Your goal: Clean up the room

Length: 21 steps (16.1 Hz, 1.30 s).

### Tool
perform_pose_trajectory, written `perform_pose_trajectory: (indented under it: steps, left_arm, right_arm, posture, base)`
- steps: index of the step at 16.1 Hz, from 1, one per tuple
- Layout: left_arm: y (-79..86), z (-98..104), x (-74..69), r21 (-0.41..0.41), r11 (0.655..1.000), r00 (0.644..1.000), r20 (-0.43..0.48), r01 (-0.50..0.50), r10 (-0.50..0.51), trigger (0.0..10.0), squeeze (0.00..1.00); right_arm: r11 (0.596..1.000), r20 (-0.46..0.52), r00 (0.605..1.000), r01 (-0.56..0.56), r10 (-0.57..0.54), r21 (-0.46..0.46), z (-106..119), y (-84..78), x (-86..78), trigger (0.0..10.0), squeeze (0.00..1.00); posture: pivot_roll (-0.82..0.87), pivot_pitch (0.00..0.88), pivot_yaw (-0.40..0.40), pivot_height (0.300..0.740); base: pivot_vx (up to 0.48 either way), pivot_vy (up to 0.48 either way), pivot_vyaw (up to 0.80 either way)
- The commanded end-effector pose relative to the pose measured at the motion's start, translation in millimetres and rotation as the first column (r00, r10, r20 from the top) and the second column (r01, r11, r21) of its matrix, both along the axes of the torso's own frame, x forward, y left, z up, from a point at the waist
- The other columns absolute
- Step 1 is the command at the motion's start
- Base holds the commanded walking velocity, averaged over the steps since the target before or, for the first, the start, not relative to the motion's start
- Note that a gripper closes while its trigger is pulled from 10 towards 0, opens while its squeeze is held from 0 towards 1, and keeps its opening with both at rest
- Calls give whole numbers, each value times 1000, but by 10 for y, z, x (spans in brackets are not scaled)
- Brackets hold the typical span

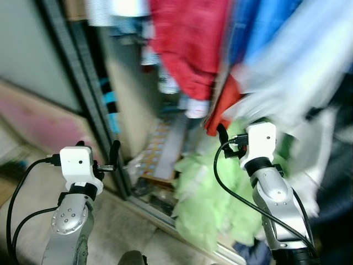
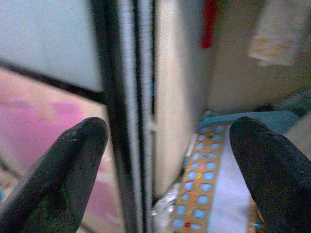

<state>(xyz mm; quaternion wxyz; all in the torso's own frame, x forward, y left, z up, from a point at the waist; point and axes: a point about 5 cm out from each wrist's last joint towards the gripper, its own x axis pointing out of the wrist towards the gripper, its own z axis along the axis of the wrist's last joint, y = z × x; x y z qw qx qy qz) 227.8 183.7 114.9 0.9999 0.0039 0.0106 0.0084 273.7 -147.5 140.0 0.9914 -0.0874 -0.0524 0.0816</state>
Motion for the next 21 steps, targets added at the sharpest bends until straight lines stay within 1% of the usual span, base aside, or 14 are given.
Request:
perform_pose_trajectory:
  steps: [1, 2, 6, 8, 9, 11, 12, 13, 14, 16, 17, 18, 19, 21]
  left_arm:
    - [6, 39, 3, 2, 1000, 1000, 8, -7, 7, 10000, 0]
    - [9, 42, 11, 3, 1000, 1000, 10, -8, 8, 10000, 0]
    - [9, 54, 37, 9, 1000, 1000, 21, -14, 14, 10000, 0]
    - [1, 35, 22, 5, 1000, 1000, 13, -20, 20, 10000, 0]
    - [2, 30, 22, 1, 1000, 1000, 11, -23, 23, 10000, 0]
    - [3, 33, 32, 15, 1000, 1000, 12, -27, 27, 10000, 0]
    - [3, 29, 36, 24, 999, 999, 11, -33, 32, 10000, 0]
    - [6, 26, 31, 53, 998, 999, 14, -32, 32, 10000, 0]
    - [49, 10, 8, 125, 990, 998, 9, -59, 59, 10000, 0]
    - [71, -26, -20, 88, 993, 997, -14, -75, 77, 10000, 0]
    - [57, -68, -67, 81, 995, 996, -50, -65, 69, 10000, 0]
    - [40, -87, -80, 76, 996, 996, -69, -48, 53, 10000, 0]
    - [65, -112, -97, 130, 991, 996, -80, -18, 29, 10000, 0]
    - [132, -137, -85, 133, 991, 995, -90, -20, 32, 10000, 0]
  right_arm:
    - [999, 37, 999, -35, 36, -22, 71, 46, 2, 10000, 0]
    - [998, 42, 998, -54, 56, -37, 67, 72, -9, 10000, 0]
    - [984, -37, 984, -176, 176, -2, -72, 182, -72, 10000, 0]
    - [986, -91, 982, -165, 168, 39, -163, 166, -88, 10000, 0]
    - [985, -101, 980, -167, 172, 53, -175, 167, -86, 10000, 0]
    - [979, -110, 973, -199, 204, 50, -191, 192, -87, 10000, 0]
    - [979, -111, 973, -199, 203, 50, -196, 189, -84, 10000, 0]
    - [983, -91, 979, -179, 183, 45, -168, 168, -66, 10000, 0]
    - [988, -76, 986, -147, 150, 40, -137, 119, -42, 10000, 0]
    - [991, -88, 988, -123, 127, 43, -157, 71, -42, 10000, 0]
    - [994, -123, 987, -93, 99, 58, -224, 8, -69, 10000, 0]
    - [994, -136, 985, -94, 102, 63, -249, 4, -82, 10000, 0]
    - [993, -150, 983, -100, 109, 67, -277, 30, -86, 10000, 0]
    - [992, -146, 982, -113, 121, 60, -268, 60, -61, 10000, 0]
  posture:
    - [-11, 0, -24, 740]
    - [-9, 0, -27, 740]
    - [-7, 0, -32, 740]
    - [-7, 0, -29, 740]
    - [-7, 0, -29, 740]
    - [-2, 0, -34, 740]
    - [0, 0, -37, 740]
    - [1, 0, -37, 740]
    - [-4, 0, -33, 740]
    - [-6, 0, -33, 740]
    - [-6, 0, -33, 740]
    - [-6, 0, -33, 740]
    - [-22, 0, -29, 740]
    - [-31, 0, -31, 740]
  base:
    - [0, 0, 800]
    - [0, 0, 800]
    - [0, 0, 800]
    - [0, 0, 800]
    - [0, 0, 800]
    - [0, 0, 800]
    - [0, 0, 800]
    - [0, 0, 800]
    - [0, 0, 800]
    - [0, 0, 800]
    - [0, 0, 800]
    - [0, 0, 800]
    - [0, 0, 800]
    - [0, 0, 800]
